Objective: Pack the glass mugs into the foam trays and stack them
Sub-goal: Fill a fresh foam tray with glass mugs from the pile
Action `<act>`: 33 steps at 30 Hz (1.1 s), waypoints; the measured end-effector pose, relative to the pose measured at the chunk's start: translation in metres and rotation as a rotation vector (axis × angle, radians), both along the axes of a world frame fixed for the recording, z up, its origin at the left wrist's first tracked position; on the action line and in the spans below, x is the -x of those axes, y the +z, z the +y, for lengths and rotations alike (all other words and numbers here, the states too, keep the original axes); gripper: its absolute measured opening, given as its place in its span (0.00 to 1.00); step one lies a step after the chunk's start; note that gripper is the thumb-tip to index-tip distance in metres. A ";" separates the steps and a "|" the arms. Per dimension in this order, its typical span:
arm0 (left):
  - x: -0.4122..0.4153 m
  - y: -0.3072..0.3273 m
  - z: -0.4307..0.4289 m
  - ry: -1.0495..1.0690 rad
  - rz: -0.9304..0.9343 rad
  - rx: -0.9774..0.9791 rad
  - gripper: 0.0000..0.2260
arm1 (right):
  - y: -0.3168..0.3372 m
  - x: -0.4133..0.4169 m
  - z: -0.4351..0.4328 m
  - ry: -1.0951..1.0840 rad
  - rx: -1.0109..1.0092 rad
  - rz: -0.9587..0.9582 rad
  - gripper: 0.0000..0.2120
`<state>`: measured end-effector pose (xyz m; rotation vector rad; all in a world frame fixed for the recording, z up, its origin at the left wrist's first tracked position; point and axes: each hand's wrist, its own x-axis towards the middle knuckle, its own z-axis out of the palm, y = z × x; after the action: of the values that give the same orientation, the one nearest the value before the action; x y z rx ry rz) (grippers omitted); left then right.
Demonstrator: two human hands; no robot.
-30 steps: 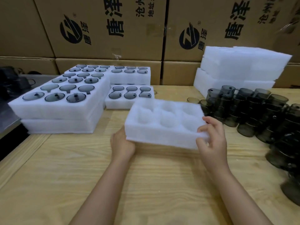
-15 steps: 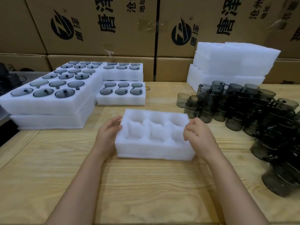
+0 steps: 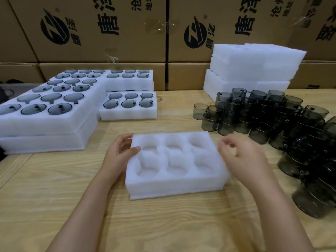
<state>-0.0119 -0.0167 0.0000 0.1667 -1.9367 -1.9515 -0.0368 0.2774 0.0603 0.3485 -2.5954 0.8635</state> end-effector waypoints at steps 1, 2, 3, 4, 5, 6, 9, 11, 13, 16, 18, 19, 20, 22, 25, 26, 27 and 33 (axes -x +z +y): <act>0.000 0.001 0.000 0.001 0.006 0.006 0.24 | -0.003 -0.011 0.009 -0.098 0.016 0.124 0.09; 0.000 0.000 -0.001 0.001 0.010 0.011 0.24 | -0.010 -0.021 0.022 -0.226 0.011 0.224 0.09; 0.000 0.000 -0.001 0.000 0.012 0.014 0.24 | -0.019 -0.031 0.037 -0.362 -0.010 0.275 0.10; 0.001 -0.001 -0.001 0.002 0.013 0.018 0.24 | -0.029 -0.038 0.054 -0.460 -0.030 0.259 0.09; 0.001 -0.001 -0.001 0.005 0.014 0.020 0.23 | -0.038 -0.043 0.071 -0.503 -0.039 0.193 0.09; 0.001 -0.001 -0.001 0.009 0.013 0.021 0.22 | -0.046 -0.046 0.086 -0.508 -0.054 0.084 0.10; 0.001 -0.001 -0.001 0.011 0.003 0.021 0.20 | -0.056 -0.054 0.109 -0.563 -0.192 -0.157 0.16; 0.001 -0.001 -0.001 0.008 -0.002 0.017 0.20 | -0.056 -0.056 0.104 -0.632 -0.173 -0.147 0.18; 0.000 -0.002 -0.001 0.005 -0.005 0.007 0.20 | -0.052 -0.057 0.095 -0.654 -0.188 -0.097 0.16; 0.000 -0.002 -0.001 0.008 -0.010 0.002 0.19 | -0.049 -0.057 0.088 -0.602 -0.207 -0.044 0.14; 0.001 -0.002 -0.001 0.010 -0.015 0.003 0.19 | -0.049 -0.058 0.083 -0.570 -0.181 -0.042 0.13; 0.001 -0.002 -0.001 0.009 -0.017 0.001 0.19 | -0.049 -0.057 0.081 -0.556 -0.181 -0.042 0.13; 0.001 -0.003 -0.001 0.008 -0.017 0.000 0.19 | -0.048 -0.057 0.079 -0.546 -0.187 -0.044 0.13; 0.001 -0.003 -0.002 0.006 -0.016 0.001 0.20 | -0.048 -0.056 0.076 -0.516 -0.198 -0.026 0.13; 0.002 -0.003 -0.001 0.004 -0.014 -0.003 0.20 | -0.048 -0.055 0.069 -0.447 -0.262 0.038 0.12; 0.002 -0.003 -0.001 0.004 -0.014 -0.002 0.19 | -0.048 -0.054 0.066 -0.407 -0.294 0.049 0.13; 0.002 -0.002 -0.001 0.003 -0.014 0.001 0.19 | -0.047 -0.052 0.063 -0.352 -0.319 0.059 0.13; 0.000 -0.002 0.000 0.002 -0.014 0.011 0.21 | -0.044 -0.030 0.040 -0.004 -0.337 0.076 0.18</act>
<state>-0.0120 -0.0168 -0.0016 0.1797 -1.9557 -1.9430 -0.0067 0.3171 0.0165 0.4581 -2.6653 0.3989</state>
